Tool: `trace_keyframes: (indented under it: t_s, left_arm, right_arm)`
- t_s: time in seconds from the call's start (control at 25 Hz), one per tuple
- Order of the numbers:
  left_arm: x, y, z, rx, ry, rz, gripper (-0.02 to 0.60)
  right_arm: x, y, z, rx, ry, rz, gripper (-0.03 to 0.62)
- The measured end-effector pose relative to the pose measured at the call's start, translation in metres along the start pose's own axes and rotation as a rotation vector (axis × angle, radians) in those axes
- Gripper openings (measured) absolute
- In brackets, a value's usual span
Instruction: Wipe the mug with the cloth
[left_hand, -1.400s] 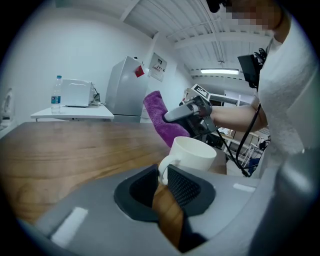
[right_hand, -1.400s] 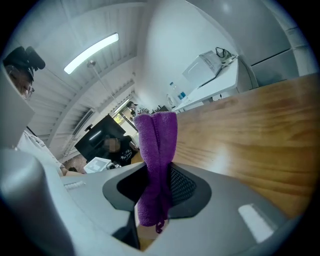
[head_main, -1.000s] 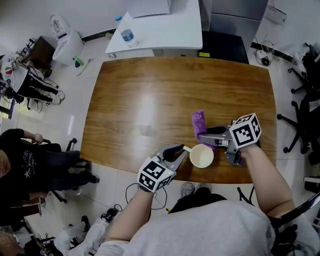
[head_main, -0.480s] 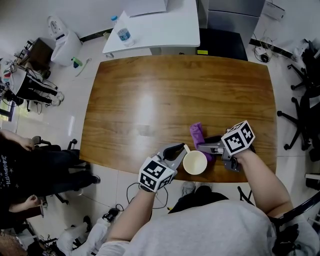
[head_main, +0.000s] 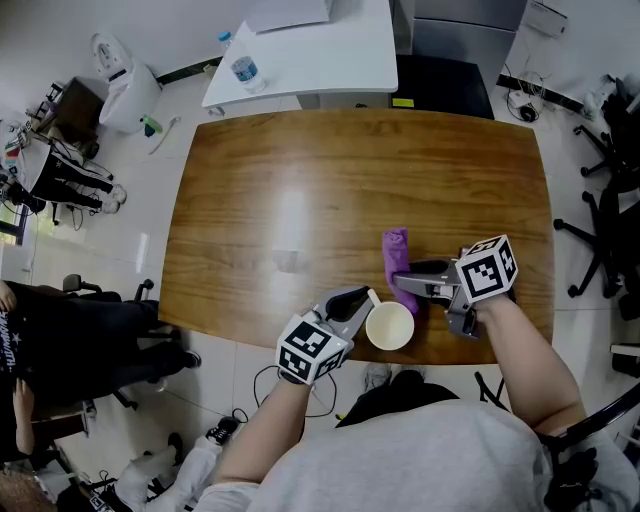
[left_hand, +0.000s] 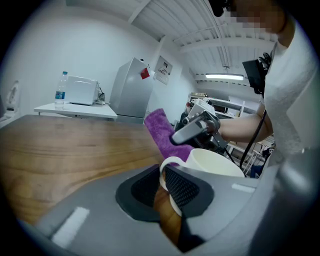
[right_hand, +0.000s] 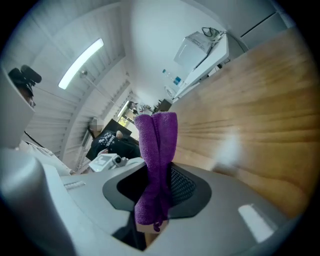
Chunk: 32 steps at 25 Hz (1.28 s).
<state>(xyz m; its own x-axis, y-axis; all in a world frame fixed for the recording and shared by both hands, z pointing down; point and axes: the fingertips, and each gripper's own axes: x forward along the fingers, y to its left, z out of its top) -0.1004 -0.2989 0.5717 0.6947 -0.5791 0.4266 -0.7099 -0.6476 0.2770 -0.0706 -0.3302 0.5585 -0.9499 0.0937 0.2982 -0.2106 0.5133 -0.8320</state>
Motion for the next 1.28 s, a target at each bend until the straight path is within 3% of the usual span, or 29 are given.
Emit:
trace_keyframes:
  t_s: [0.12, 0.32, 0.52, 1.08, 1.28]
  left_arm:
    - [0.0, 0.0, 0.0, -0.003, -0.001, 0.0, 0.023]
    - [0.0, 0.001, -0.001, -0.001, 0.0, -0.003, 0.023]
    - [0.001, 0.001, -0.001, -0.011, -0.011, -0.002, 0.023]
    - [0.001, 0.003, -0.002, -0.043, -0.031, -0.019, 0.026]
    - [-0.001, 0.008, -0.004, -0.092, -0.036, -0.04, 0.08]
  right_arm:
    - [0.002, 0.016, 0.014, -0.004, -0.033, 0.067, 0.121]
    - [0.012, 0.022, 0.008, 0.015, 0.001, 0.12, 0.121]
    - [0.017, 0.014, -0.004, 0.061, 0.02, 0.117, 0.121]
    - [0.022, -0.027, -0.033, -0.045, 0.155, -0.183, 0.121]
    - [0.017, -0.031, -0.034, -0.107, 0.136, -0.318, 0.121]
